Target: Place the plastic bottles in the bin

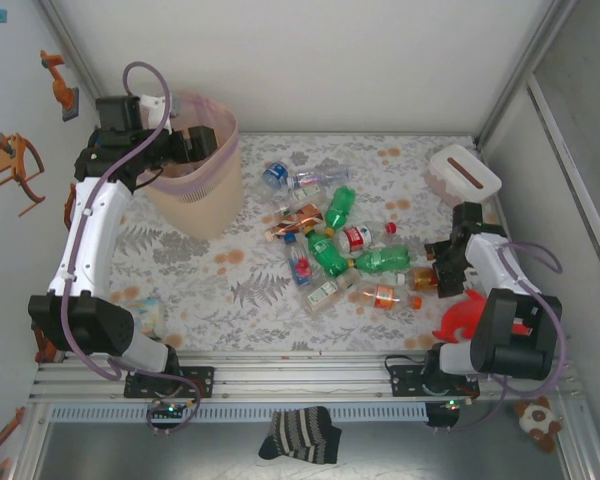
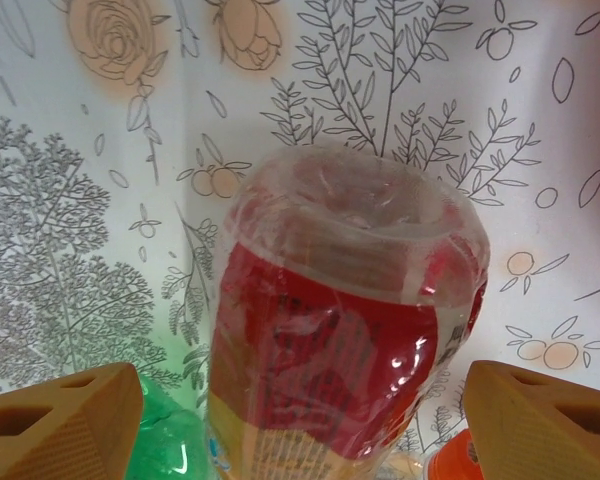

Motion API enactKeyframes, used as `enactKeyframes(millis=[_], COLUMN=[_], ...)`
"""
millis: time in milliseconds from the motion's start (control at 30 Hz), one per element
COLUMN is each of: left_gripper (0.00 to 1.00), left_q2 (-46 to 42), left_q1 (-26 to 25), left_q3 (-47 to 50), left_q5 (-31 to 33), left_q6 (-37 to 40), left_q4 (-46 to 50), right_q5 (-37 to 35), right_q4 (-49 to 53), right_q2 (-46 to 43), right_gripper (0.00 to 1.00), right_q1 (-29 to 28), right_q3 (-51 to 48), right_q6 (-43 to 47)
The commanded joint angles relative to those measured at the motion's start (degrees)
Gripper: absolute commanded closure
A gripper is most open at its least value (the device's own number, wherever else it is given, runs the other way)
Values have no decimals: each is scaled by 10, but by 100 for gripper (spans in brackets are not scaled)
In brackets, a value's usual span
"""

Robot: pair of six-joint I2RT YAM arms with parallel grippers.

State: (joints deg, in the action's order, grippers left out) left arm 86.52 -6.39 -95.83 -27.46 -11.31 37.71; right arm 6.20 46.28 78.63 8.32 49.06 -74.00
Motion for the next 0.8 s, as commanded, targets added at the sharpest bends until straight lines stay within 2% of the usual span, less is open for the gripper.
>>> enactKeyframes(millis=[0,300,500,767], left_gripper=[17,18,18,18], left_q2=[-12,-11,-10,-21], left_q1=[0,-1,0,0], left_q3=[5,0,-5,-5], left_q5=[-9,-26,-22,-24], left_q6=[5,-8,-4,-6], left_q4=[-10,-24,-16,-15], right_q5=[0,14,-8,-26], right_q4=[-4,-33,-27,-4], right_q2=[4,36,25,-2], right_gripper=[18,25,39,50], right_q1=[6,12,14,15], right_q3=[-17,-20,-14,7], right_q6=[-15,-12,-12,4])
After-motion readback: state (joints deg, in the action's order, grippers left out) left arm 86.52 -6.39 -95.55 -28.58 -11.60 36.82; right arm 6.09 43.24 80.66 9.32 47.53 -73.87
